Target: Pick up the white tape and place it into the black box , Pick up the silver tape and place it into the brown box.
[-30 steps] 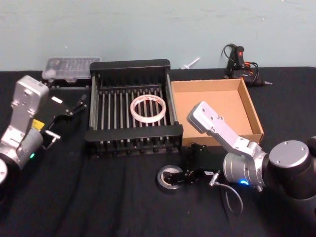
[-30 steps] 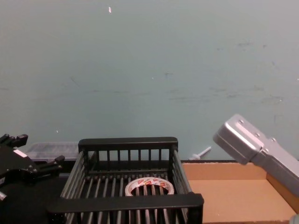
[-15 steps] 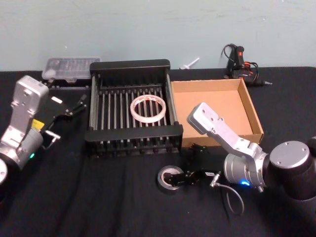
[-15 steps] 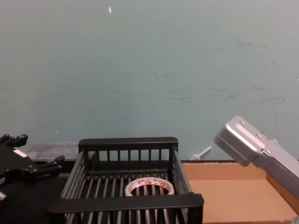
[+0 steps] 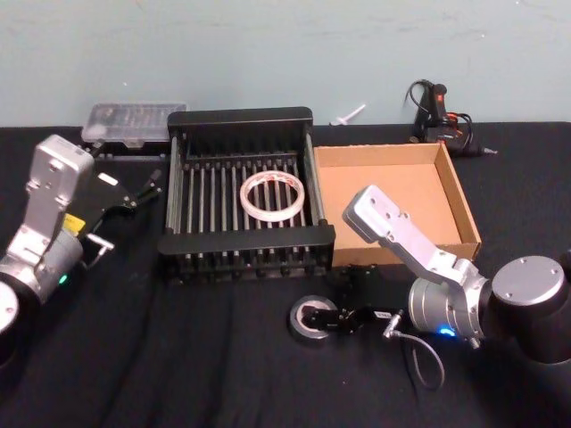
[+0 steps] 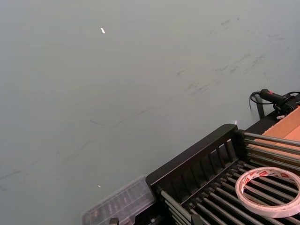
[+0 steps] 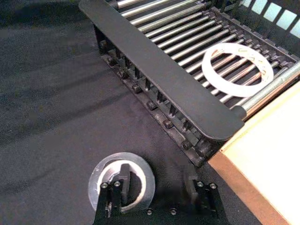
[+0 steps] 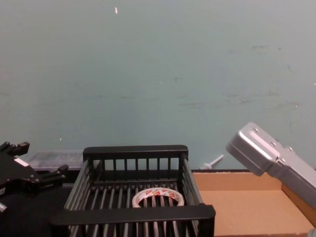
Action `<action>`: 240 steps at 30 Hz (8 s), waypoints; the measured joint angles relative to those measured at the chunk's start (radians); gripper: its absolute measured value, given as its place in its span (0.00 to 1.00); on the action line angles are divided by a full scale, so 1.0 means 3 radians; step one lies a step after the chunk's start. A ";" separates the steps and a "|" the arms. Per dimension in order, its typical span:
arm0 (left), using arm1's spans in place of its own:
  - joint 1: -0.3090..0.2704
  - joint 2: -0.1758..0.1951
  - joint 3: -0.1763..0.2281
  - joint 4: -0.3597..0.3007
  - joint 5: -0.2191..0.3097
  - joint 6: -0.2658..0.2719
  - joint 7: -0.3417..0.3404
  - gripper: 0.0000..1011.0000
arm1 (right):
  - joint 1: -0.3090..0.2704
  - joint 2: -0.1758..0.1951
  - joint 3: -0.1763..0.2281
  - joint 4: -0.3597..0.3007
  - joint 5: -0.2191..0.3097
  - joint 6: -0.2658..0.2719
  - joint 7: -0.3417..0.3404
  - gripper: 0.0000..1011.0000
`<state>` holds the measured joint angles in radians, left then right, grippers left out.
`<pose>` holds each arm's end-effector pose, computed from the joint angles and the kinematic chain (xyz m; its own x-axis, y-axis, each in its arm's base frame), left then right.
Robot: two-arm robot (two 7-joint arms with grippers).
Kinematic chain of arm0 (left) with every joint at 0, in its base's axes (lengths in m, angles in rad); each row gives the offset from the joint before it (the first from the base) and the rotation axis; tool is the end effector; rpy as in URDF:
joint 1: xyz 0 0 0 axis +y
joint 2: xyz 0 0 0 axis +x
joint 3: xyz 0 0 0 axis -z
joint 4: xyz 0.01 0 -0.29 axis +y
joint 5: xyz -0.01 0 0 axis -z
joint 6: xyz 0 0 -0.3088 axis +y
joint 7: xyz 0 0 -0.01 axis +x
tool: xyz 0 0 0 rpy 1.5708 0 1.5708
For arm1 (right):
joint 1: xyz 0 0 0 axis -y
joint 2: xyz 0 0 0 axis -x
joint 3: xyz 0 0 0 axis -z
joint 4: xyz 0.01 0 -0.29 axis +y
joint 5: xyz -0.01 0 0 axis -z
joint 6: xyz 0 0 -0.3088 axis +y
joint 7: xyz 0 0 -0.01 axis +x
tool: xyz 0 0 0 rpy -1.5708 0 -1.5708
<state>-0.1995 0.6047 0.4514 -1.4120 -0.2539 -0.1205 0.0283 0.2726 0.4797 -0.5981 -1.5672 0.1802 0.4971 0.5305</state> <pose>0.3581 0.0827 -0.3023 0.2923 0.8803 0.3737 -0.9553 0.2873 0.0703 0.3563 0.0231 -0.2708 0.8319 -0.5506 0.0693 0.4799 0.6510 -0.5882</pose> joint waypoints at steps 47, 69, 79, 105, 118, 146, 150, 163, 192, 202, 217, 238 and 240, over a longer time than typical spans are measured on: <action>0.0000 0.0000 0.0000 0.0000 0.0000 0.0000 0.0000 0.99 | -0.0154 0.0205 0.0125 -0.0315 0.0195 -0.0241 0.0082 0.17; 0.0000 0.0000 0.0000 0.0000 0.0000 0.0000 0.0000 0.99 | -0.0452 0.0556 0.0607 -0.0750 0.0503 -0.0665 -0.0171 0.17; 0.0000 0.0000 0.0000 0.0000 0.0000 0.0000 0.0000 0.99 | -0.0407 0.0464 0.0839 -0.0627 0.0499 -0.0649 -0.0463 0.17; 0.0000 0.0000 0.0000 0.0000 0.0000 0.0000 0.0000 0.99 | 0.0700 -0.0392 0.0728 0.0867 0.0082 -0.0377 -0.0699 0.17; 0.0000 0.0000 0.0000 0.0000 0.0000 0.0000 0.0000 0.99 | 0.0999 -0.0655 0.0626 0.1587 -0.0104 -0.0432 -0.0654 0.17; 0.0000 0.0000 0.0000 0.0000 0.0000 0.0000 0.0000 0.99 | 0.1046 -0.0718 0.0605 0.1753 -0.0205 -0.0419 -0.0609 0.43; 0.0000 0.0000 0.0000 0.0000 0.0000 0.0000 0.0000 0.99 | 0.1047 -0.0718 0.0606 0.1754 -0.0203 -0.0419 -0.0610 0.54; 0.0000 0.0000 0.0000 0.0000 0.0000 0.0000 0.0000 0.99 | 0.1048 -0.0718 0.0606 0.1754 -0.0198 -0.0420 -0.0610 0.93; 0.0000 0.0000 0.0000 0.0000 0.0000 0.0000 0.0000 0.99 | 0.0180 -0.0515 0.0968 0.0696 -0.0194 -0.1242 -0.0727 0.99; 0.0000 0.0000 0.0000 0.0000 0.0000 0.0000 0.0000 0.99 | -0.0203 -0.0478 0.1105 0.0494 -0.0139 -0.1847 -0.0726 0.99; 0.0000 0.0000 0.0000 0.0000 0.0000 0.0000 0.0000 0.99 | -0.0338 -0.0521 0.1151 0.0553 -0.0167 -0.1968 -0.0732 0.99; 0.0000 0.0000 0.0000 0.0000 0.0000 0.0000 0.0000 0.99 | -0.0340 -0.0514 0.1143 0.0544 -0.0167 -0.1969 -0.0722 0.99; 0.0000 0.0000 0.0000 0.0000 0.0000 0.0000 0.0000 0.99 | -0.0340 -0.0514 0.1142 0.0543 -0.0167 -0.1970 -0.0721 0.99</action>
<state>-0.1995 0.6047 0.4514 -1.4120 -0.2539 -0.1205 0.0283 0.1707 0.3256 -0.2554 -1.4042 0.1300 -0.0938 0.3141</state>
